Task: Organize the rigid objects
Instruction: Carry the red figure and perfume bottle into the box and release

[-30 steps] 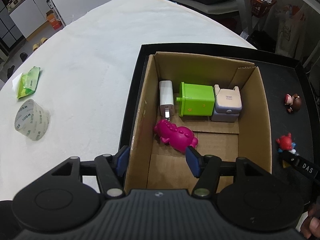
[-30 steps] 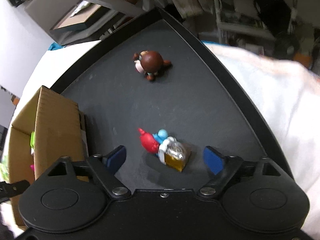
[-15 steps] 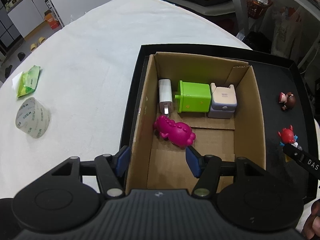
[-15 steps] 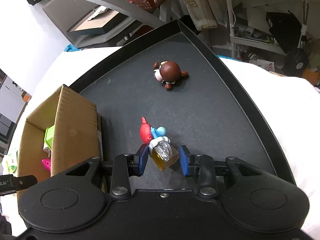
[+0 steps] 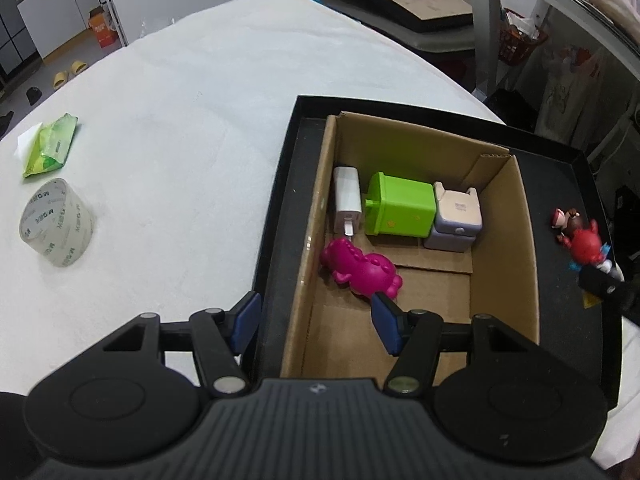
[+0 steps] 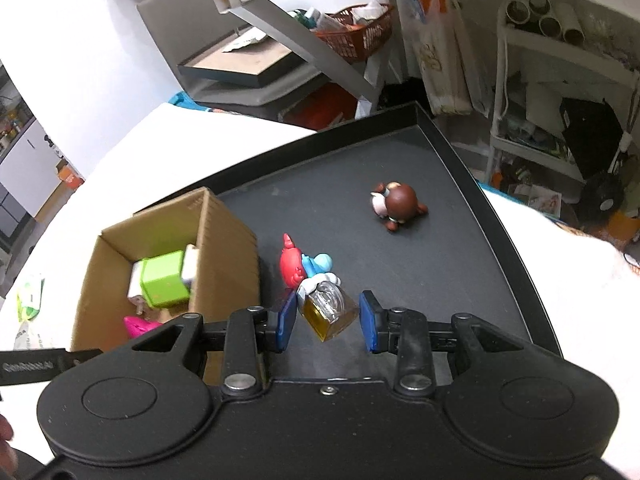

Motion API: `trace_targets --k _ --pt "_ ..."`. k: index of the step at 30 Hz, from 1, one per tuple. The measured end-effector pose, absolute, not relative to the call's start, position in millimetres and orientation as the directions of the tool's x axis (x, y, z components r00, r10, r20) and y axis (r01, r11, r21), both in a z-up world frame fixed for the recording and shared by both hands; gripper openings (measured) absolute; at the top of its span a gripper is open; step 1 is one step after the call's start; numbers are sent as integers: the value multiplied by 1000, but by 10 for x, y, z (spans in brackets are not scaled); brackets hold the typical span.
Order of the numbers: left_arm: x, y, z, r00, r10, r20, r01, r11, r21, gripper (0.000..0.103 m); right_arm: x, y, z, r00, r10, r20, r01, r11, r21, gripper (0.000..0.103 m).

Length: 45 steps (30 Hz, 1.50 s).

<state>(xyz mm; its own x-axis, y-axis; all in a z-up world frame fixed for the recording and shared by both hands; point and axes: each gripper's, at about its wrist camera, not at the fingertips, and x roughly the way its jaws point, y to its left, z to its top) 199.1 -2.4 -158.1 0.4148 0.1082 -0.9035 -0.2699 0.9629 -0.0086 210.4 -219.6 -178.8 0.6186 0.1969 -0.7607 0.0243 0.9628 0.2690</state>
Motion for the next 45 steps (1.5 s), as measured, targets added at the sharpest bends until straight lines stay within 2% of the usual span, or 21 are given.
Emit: trace_targets --k 20,22,27,35,45 --pt "1882 335 -1876 479 -34 -877 -283 940 -191 55 2106 -1510 -1258 658 188 -729 -109 982 155 34" --pt "1879 357 -1909 486 -45 -873 -279 938 -204 52 2104 -1439 -1250 656 179 -733 -119 984 134 34" --pt "1886 358 -2035 485 -97 -869 -250 937 -244 34 2096 -1299 -1242 656 157 -738 -134 987 90 34" --pt "1855 480 -2086 499 -123 -858 -264 921 -286 22 2096 -1099 -1272 642 120 -758 -168 986 13 34" --pt "1829 529 -2118 511 -147 -847 -266 910 -319 22 2092 -831 -1413 637 97 -765 -200 979 -43 34"
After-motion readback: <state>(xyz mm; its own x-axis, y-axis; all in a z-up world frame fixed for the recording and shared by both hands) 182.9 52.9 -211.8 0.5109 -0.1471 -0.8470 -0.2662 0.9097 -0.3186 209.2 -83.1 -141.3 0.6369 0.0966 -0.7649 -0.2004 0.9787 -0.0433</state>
